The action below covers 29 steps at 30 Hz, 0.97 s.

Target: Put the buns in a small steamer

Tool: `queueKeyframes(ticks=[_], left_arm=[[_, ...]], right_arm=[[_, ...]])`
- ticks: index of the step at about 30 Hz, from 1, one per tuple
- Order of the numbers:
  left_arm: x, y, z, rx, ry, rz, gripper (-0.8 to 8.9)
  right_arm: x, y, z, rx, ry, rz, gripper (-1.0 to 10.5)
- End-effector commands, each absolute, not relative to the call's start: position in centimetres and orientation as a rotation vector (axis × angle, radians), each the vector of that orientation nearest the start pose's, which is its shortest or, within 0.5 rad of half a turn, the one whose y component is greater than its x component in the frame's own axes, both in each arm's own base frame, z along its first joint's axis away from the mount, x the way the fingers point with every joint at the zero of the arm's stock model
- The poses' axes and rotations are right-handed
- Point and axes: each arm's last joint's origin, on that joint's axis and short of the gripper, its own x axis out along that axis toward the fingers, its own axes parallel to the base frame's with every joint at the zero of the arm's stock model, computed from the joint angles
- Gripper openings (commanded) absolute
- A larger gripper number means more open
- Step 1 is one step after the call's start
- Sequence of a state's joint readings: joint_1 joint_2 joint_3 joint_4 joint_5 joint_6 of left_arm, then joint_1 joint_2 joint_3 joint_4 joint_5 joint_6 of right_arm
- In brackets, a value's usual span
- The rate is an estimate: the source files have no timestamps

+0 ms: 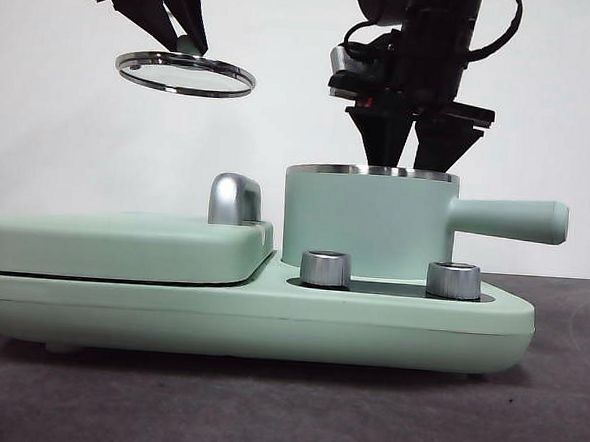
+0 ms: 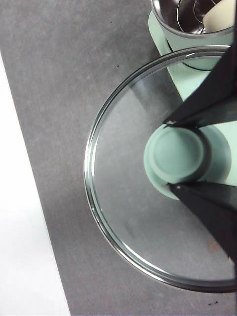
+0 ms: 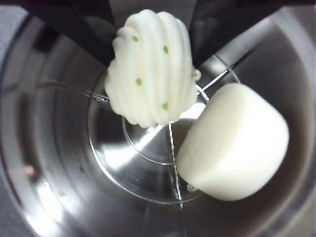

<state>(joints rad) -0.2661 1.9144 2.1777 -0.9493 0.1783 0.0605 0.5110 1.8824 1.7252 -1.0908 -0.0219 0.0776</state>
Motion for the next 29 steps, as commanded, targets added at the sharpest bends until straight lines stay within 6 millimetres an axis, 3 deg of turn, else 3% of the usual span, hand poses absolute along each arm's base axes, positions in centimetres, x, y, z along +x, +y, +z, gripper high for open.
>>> queueKeyframes(ticks=[1,22,25,29], left_arm=[[38.4,-11.1,43.1,0.088,0.602,-0.454,0.18],[38.4,-11.1,43.1,0.088,0.603,-0.454,0.18],[38.4,-11.1,43.1,0.088,0.603,-0.454,0.18],[38.4,-11.1,43.1,0.088,0.603,-0.454,0.18]], right_arm=[[33.9,19.3,28.0,-0.257,1.233,0.421,2.0],[34.2,19.3,27.7,-0.269,1.226,0.397,3.3],[34.1,19.3,28.3,-0.262,1.21,0.399,3.3],[33.8,19.0,30.7,-0.242,1.159,0.408,3.3]])
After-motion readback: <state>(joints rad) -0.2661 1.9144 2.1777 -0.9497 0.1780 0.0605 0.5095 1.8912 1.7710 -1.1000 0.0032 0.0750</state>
